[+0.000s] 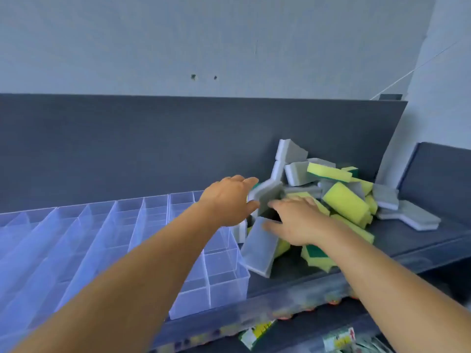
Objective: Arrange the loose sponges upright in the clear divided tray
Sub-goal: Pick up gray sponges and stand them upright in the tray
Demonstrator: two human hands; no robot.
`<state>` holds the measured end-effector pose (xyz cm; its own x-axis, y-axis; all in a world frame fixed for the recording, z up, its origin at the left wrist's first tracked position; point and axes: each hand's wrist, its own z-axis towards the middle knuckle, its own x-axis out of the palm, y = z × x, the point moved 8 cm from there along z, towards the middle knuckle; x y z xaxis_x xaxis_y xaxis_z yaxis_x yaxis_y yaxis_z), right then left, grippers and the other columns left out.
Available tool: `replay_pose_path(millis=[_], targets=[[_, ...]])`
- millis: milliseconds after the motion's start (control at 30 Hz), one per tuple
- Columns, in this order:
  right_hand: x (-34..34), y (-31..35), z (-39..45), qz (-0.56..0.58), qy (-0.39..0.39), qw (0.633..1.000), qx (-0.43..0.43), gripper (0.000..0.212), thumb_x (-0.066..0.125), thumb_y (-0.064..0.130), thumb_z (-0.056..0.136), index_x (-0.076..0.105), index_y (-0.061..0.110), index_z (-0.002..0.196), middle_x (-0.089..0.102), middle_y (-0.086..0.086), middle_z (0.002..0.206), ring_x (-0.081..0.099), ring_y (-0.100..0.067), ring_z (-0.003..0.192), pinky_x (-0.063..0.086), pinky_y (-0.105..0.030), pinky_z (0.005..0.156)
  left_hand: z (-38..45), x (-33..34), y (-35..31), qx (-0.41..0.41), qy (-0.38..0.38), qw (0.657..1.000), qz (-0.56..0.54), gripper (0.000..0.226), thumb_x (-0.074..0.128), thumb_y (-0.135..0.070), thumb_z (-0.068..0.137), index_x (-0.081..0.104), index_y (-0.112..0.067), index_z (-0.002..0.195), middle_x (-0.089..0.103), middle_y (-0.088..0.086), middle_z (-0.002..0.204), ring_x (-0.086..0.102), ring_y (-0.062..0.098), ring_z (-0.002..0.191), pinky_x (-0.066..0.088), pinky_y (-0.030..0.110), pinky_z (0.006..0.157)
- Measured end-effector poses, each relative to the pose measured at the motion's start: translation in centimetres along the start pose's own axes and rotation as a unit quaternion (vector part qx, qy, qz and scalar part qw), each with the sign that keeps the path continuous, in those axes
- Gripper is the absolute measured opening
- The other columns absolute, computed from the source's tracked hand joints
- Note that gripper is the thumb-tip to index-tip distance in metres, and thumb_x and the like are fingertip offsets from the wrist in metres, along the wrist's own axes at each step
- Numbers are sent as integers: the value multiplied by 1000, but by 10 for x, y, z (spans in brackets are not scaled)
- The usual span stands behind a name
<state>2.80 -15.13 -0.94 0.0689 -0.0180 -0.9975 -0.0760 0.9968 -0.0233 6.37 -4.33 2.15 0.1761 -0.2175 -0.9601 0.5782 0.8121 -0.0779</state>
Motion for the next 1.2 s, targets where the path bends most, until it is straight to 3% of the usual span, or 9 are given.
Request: replay_pose_path(millis=[167, 300, 467, 567, 667, 767, 867, 1033, 1200], targets=[[24, -2, 22, -16, 34, 999, -16, 47, 40, 55, 91, 50, 22, 124, 56, -4, 120, 38, -26, 123, 24, -37, 103, 38, 28, 6, -37, 26, 999, -17, 53, 44, -46, 95, 33, -28, 143, 46, 1, 139, 46, 24, 124, 44, 38, 91], [25, -4, 30, 4, 30, 999, -22, 43, 45, 51, 91, 52, 24, 124, 58, -3, 115, 40, -25, 117, 26, -35, 100, 55, 35, 7, -40, 6, 999, -27, 38, 56, -44, 88, 53, -21, 118, 58, 3, 112, 54, 24, 94, 47, 34, 73], [27, -7, 34, 43, 23, 999, -4, 48, 49, 55, 86, 55, 21, 120, 63, 0, 110, 50, -27, 113, 35, -39, 93, 57, 38, 19, -59, -7, 993, -99, 30, 57, -26, 83, 54, -15, 112, 59, 7, 101, 58, 29, 91, 52, 38, 76], [34, -6, 30, 39, 56, 998, -12, 60, 49, 66, 81, 53, 21, 121, 59, 0, 108, 46, -26, 113, 35, -36, 91, 51, 34, 32, -73, -37, 987, -137, 39, 53, -20, 86, 47, -15, 125, 51, 7, 106, 55, 29, 92, 48, 33, 77], [30, 0, 23, 71, 70, 995, -13, 61, 57, 63, 78, 51, 22, 123, 47, 3, 95, 44, -23, 107, 35, -32, 84, 40, 26, 44, -86, -50, 976, -193, 68, 53, -17, 88, 22, -26, 148, 42, 4, 111, 50, 24, 88, 41, 26, 74], [24, -1, 26, 164, 61, 984, -16, 56, 65, 55, 75, 54, 20, 117, 59, 0, 105, 54, -17, 98, 47, -33, 85, 27, 24, 51, -87, -46, 966, -239, 84, 51, -13, 87, 3, -44, 148, 38, 3, 110, 55, 26, 77, 46, 24, 61], [10, -6, 28, 253, 33, 967, -21, 45, 68, 44, 76, 60, 14, 108, 60, 0, 95, 55, -14, 83, 44, -31, 72, 16, 19, 58, -96, -60, 957, -268, 86, 49, -11, 86, 1, -51, 145, 38, 4, 110, 58, 29, 77, 50, 25, 61], [-24, -26, 33, 338, -81, 938, 21, 40, 61, 36, 85, 51, 32, 123, 55, 3, 110, 56, -17, 102, 45, -28, 80, 0, 6, 72, -109, -89, 942, -304, 85, 47, -7, 87, 4, -52, 145, 37, 2, 113, 58, 26, 85, 50, 22, 61], [-54, -7, 45, 341, -186, 921, 12, 22, 55, 28, 89, 49, 33, 110, 41, 2, 109, 48, -12, 65, 34, -19, 57, -22, -16, 90, -110, -107, 929, -336, 89, 45, -2, 86, 3, -53, 144, 49, 1, 107, 57, 21, 76, 48, 27, 60]])
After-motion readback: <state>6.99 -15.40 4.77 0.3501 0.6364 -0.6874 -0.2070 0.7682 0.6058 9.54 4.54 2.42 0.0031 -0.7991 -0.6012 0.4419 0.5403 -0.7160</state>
